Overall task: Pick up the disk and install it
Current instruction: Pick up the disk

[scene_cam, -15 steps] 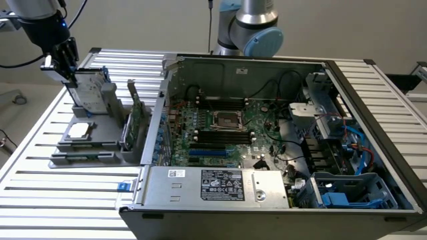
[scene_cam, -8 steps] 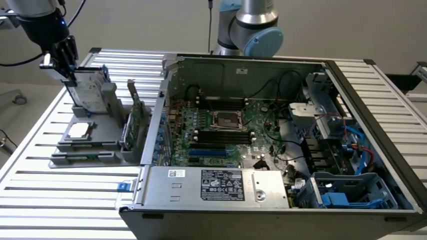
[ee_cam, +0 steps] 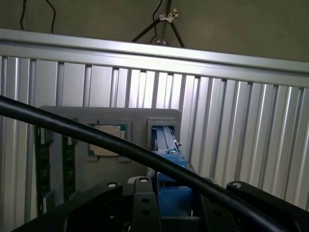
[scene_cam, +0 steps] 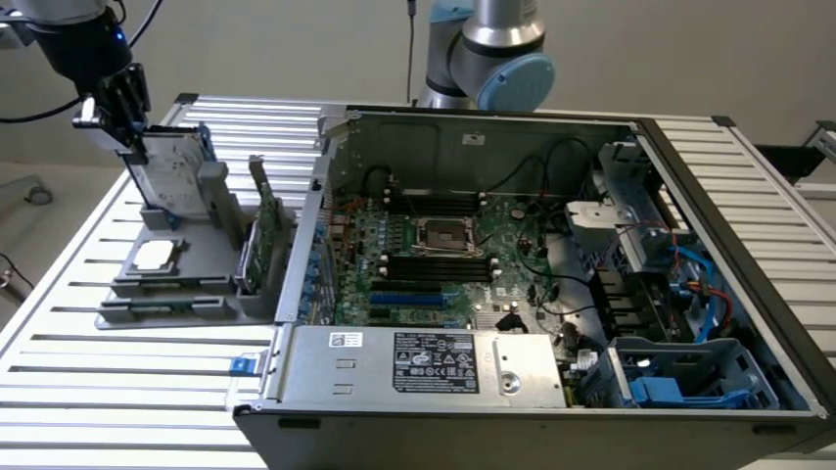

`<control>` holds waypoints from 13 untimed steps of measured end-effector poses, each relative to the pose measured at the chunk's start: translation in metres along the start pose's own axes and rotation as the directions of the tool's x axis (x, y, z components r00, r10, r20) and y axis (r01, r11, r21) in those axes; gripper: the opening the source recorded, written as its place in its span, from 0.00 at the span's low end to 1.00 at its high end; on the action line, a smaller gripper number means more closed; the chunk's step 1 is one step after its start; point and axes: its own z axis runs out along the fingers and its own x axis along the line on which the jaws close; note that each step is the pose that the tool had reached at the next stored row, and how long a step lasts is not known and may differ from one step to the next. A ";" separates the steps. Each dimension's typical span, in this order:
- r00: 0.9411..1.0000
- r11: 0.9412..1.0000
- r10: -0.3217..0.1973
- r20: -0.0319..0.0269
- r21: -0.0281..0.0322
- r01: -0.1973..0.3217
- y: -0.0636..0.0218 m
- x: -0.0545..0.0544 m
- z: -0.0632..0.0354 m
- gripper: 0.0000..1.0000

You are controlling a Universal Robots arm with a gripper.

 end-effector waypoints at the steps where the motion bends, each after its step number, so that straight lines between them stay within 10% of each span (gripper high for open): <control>1: 1.000 1.000 0.000 0.000 0.000 0.000 0.0000 0.000 -0.0019 0.33; 13: 1.000 1.000 0.000 0.000 0.000 0.000 0.0006 -0.001 -0.0358 0.33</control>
